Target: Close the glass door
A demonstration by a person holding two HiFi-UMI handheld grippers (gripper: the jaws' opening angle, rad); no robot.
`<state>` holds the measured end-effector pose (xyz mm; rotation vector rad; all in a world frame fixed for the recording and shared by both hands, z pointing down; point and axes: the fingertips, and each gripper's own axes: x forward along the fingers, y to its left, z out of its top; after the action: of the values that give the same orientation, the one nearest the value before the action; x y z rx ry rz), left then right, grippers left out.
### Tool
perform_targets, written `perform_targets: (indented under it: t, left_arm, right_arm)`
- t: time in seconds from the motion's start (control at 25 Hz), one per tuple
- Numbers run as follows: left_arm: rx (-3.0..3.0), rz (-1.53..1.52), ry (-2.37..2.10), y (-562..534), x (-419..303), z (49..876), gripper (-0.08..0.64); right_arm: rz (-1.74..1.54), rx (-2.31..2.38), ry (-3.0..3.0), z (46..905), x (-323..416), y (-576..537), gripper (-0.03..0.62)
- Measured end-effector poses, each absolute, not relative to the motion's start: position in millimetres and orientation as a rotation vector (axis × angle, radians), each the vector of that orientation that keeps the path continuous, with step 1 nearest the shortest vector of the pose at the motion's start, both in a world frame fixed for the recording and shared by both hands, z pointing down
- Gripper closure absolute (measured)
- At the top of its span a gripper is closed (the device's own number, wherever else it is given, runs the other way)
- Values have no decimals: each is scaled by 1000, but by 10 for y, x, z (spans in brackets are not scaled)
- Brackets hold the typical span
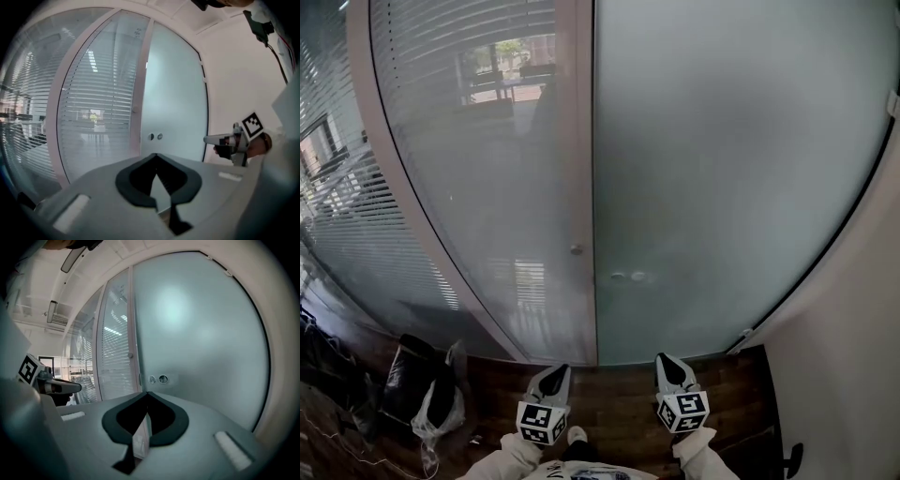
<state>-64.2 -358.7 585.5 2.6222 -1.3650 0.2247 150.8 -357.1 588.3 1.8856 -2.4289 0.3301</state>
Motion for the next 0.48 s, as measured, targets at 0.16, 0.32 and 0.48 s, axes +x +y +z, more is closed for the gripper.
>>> perform_targets:
  t: [0.16,0.32,0.48]
  left_arm:
    - [2624,247,-1380,-3140,-390,5850,557]
    - [2628,256,-1408,-2724,-237,5832,557]
    - [2619,247,-1454,-2394,-109,5794,557]
  right_arm:
    - [347,1849,-2464,5933,1685,-3152,584]
    - [339,1834,-2475,5977,1788,-2752,585]
    - [298,1795,-2456,6042,1866,-2420,586]
